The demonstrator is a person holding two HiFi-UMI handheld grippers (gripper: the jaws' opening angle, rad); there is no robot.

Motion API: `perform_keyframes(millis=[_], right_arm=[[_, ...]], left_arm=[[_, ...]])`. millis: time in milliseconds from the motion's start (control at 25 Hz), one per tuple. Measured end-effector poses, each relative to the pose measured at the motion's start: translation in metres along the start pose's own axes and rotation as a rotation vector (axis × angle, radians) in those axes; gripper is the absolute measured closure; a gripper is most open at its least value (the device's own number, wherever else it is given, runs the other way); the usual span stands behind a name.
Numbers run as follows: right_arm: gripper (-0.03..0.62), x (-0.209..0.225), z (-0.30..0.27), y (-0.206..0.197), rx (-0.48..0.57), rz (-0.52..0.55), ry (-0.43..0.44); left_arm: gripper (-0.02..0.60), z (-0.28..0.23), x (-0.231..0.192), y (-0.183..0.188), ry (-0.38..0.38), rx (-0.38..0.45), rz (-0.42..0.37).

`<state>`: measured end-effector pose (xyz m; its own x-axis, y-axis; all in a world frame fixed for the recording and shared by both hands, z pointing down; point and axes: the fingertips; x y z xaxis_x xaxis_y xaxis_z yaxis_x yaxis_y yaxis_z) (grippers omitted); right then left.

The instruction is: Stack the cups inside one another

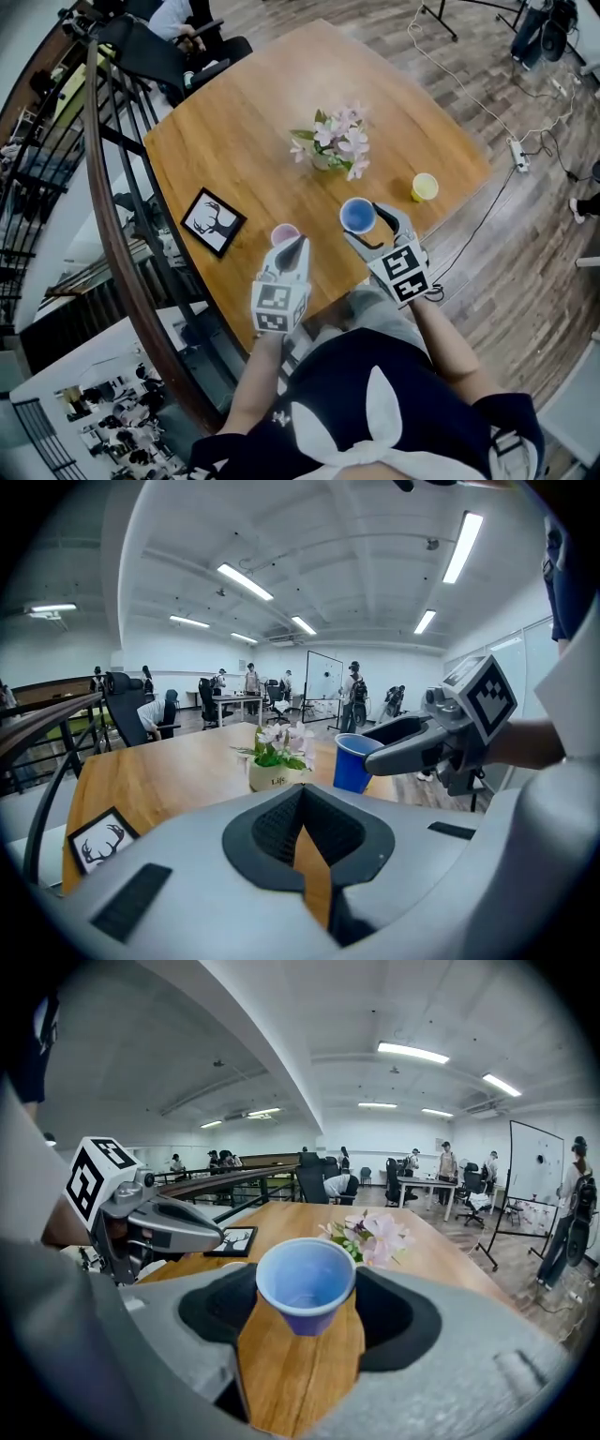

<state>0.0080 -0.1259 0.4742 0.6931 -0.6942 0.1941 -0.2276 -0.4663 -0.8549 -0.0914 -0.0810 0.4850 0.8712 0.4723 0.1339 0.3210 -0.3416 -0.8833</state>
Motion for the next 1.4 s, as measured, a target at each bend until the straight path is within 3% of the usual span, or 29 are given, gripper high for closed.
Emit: perform_keyframes(millis=[480,1400], right_arm=[[0.270,0.072,0.007,-0.001,-0.002,-0.068,-0.115],[0.270,0.197,0.031,0.001,0.018,-0.162,-0.330]], left_arm=[[0.566,-0.054,0.008,0.021,-0.084,0.000,-0.028],[0.565,-0.119,0.008,0.036,-0.150,-0.019,-0.029]])
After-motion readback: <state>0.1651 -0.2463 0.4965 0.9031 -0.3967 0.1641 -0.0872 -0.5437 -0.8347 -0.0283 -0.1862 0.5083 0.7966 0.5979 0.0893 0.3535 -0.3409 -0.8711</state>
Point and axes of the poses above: the fingertips, and each gripper's own axes: z backward along the fingers, x to its right, y out of its top, and after that the axes turned 13 degrees about -z, right-handed
